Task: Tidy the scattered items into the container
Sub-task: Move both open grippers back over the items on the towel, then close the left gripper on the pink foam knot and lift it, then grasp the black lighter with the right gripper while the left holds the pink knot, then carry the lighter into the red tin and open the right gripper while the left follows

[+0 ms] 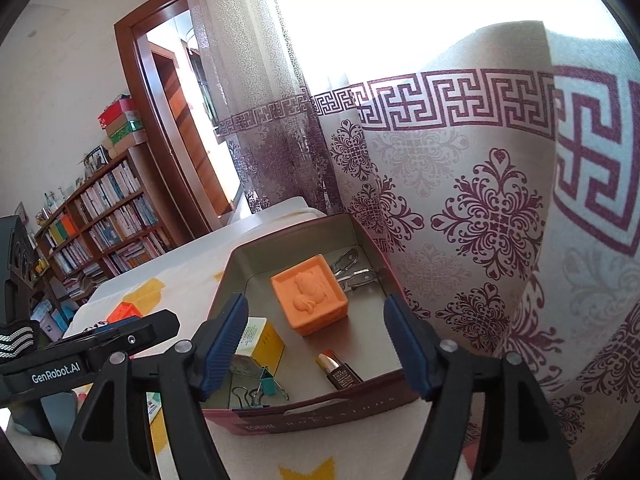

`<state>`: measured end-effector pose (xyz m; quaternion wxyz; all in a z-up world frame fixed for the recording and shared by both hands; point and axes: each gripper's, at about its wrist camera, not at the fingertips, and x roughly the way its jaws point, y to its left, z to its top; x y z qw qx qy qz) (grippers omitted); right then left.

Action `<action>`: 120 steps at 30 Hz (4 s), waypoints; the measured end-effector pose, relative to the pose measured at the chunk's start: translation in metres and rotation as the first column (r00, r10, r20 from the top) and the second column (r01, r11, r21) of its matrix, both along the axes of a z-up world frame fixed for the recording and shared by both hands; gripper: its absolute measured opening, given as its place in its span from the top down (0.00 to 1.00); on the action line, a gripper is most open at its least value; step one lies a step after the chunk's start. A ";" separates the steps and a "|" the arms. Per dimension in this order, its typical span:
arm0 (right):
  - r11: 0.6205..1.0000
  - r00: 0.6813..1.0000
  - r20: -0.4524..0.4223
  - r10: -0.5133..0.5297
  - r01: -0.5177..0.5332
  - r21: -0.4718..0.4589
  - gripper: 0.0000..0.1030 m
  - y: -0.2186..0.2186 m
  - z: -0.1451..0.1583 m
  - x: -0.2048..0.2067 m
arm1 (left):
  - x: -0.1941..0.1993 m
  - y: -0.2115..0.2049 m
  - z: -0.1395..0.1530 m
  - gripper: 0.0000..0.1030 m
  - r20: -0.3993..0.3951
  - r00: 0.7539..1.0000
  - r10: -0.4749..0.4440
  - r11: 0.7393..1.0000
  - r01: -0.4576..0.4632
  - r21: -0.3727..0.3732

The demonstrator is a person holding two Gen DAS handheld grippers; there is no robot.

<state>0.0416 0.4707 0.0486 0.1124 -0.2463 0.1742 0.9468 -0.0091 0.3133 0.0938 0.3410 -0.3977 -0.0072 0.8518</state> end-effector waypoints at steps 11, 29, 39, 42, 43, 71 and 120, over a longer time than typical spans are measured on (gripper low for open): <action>0.989 0.988 0.035 0.147 -0.148 0.017 0.23 -0.068 -0.001 -0.010 | 0.000 -0.077 -0.009 0.18 0.002 0.993 0.115 0.993 -0.115 -0.020; 0.946 0.932 0.169 0.321 -0.325 -0.006 0.23 -0.164 -0.034 -0.033 | -0.005 -0.253 -0.044 0.18 0.045 0.890 0.454 0.889 -0.449 -0.085; 0.946 0.922 0.216 0.320 -0.324 -0.018 0.23 -0.177 -0.045 -0.035 | 0.016 -0.235 -0.060 0.18 0.034 0.943 0.330 0.937 -0.323 -0.134; 0.947 0.922 0.223 0.317 -0.321 -0.017 0.23 -0.177 -0.046 -0.036 | 0.021 -0.227 -0.067 0.18 0.036 0.954 0.298 0.945 -0.290 -0.151; 0.947 0.922 0.225 0.316 -0.320 -0.017 0.23 -0.177 -0.047 -0.036 | 0.022 -0.224 -0.070 0.18 0.039 0.957 0.287 0.947 -0.277 -0.159; 0.818 0.779 0.273 0.565 -0.573 -0.060 0.25 -0.241 -0.054 -0.061 | 0.015 -0.258 -0.077 0.56 0.076 0.949 0.305 0.944 -0.291 -0.155; 0.774 0.736 0.300 0.607 -0.634 -0.010 0.75 -0.270 -0.042 -0.057 | 0.018 -0.271 -0.068 0.56 0.106 0.947 0.304 0.952 -0.296 -0.081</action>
